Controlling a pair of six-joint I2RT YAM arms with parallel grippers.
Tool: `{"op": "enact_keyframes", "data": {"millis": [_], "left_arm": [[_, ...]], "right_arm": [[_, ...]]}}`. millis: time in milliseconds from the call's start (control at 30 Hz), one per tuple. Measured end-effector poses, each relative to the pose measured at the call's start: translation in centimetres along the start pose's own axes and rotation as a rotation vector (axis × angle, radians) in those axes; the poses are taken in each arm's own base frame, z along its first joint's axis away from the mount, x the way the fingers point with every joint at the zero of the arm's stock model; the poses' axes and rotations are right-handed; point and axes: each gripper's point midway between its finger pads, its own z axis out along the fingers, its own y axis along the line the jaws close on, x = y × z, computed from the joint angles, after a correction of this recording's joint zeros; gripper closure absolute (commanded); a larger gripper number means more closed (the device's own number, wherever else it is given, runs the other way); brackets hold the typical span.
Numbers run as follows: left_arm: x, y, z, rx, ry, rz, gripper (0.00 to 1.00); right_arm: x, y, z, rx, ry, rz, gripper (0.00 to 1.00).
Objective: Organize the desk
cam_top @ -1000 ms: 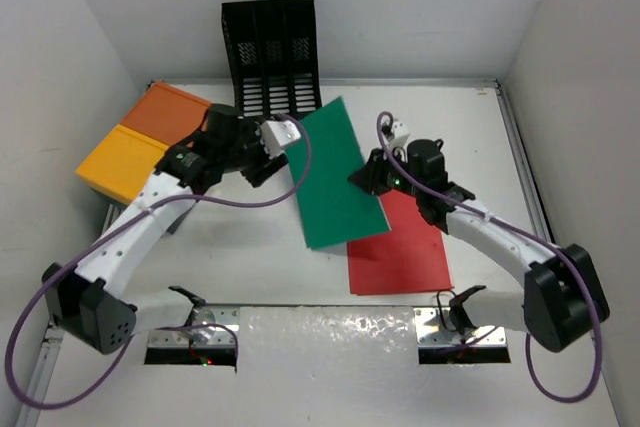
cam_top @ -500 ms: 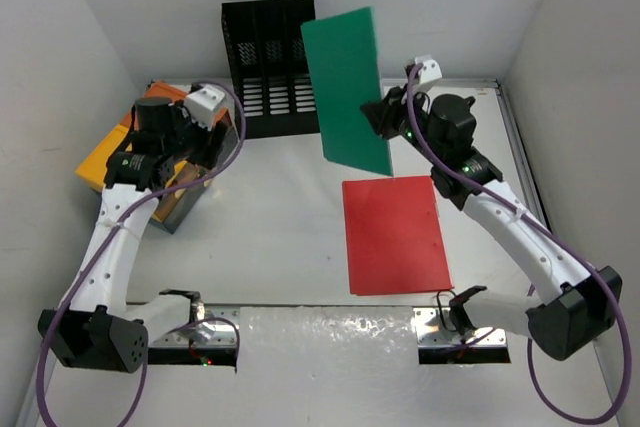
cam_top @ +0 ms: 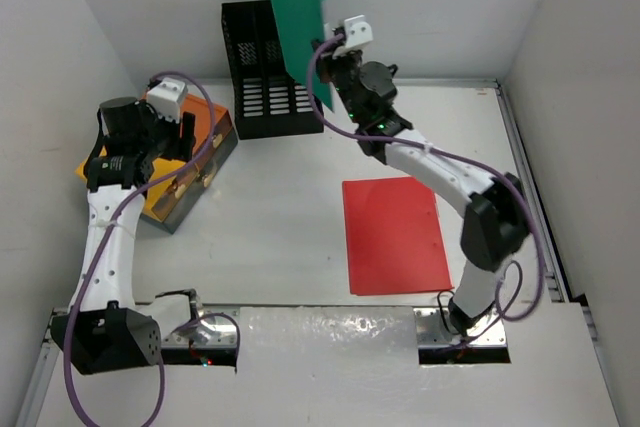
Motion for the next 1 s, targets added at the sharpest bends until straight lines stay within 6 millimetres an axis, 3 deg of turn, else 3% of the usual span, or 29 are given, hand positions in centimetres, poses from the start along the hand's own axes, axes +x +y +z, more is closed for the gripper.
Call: {"op": "enact_keyframes", "data": {"millis": [133,367,667,1000], "left_arm": [[0.2,0.5,0.1,-0.004,0.003,-0.010,0.43],[1.0,0.7,1.1,0.009,0.035,-0.027,0.43],[1.5,0.7,1.7,0.021,0.053,-0.035,0.43],[1.9,0.8,2.1,0.030,0.067,-0.037,0.43]], "right_arm": [[2.2,-0.3,3.7,0.082,-0.035,-0.071,1.00],[5.8,-1.6,6.0,0.209,-0.036,-0.165,1.00],[6.5,-1.0,9.9,0.240,-0.118,-0.183,1.00],[13.8,0.3,11.2,0.178,-0.084,-0.243,1.00]]}}
